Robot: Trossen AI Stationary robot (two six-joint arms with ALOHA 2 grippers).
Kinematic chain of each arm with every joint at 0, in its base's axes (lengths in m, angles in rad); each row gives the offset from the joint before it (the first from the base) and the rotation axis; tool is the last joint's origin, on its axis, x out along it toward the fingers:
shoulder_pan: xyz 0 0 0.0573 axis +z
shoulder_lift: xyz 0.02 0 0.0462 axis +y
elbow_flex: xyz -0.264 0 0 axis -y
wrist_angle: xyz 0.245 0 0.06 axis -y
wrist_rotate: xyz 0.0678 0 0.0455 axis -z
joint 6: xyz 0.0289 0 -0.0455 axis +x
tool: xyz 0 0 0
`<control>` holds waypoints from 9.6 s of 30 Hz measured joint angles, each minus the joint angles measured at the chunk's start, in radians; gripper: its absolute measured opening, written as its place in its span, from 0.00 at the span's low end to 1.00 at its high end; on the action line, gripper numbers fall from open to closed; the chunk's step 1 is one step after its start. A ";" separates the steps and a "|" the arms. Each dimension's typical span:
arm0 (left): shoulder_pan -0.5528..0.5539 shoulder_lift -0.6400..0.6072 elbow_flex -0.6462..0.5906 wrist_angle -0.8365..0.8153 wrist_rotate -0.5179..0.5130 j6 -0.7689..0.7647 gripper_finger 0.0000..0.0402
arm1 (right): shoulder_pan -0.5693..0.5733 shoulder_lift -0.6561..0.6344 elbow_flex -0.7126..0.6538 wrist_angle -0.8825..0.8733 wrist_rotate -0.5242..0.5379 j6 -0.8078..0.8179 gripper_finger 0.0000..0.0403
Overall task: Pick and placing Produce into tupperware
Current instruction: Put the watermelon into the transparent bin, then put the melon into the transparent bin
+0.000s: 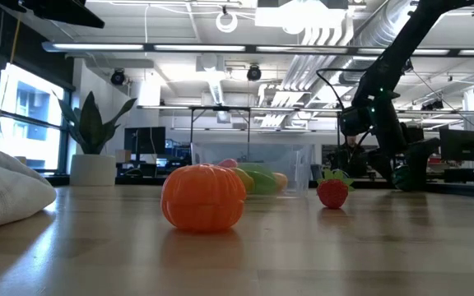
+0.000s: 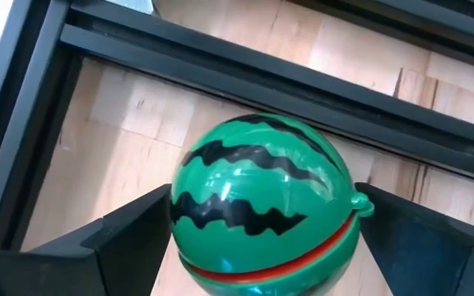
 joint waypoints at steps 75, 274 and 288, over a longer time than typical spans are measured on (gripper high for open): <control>0.000 0.000 0.000 0.000 0.000 0.000 0.00 | 0.267 -0.423 -0.003 0.127 -0.079 -0.429 0.72; 0.000 0.000 0.000 0.000 0.000 0.000 0.00 | 1.966 -0.195 0.337 -0.508 -0.230 0.042 0.94; 0.000 0.000 0.000 0.000 0.000 0.000 0.00 | 2.170 -0.209 0.158 -0.209 -0.234 -0.160 0.94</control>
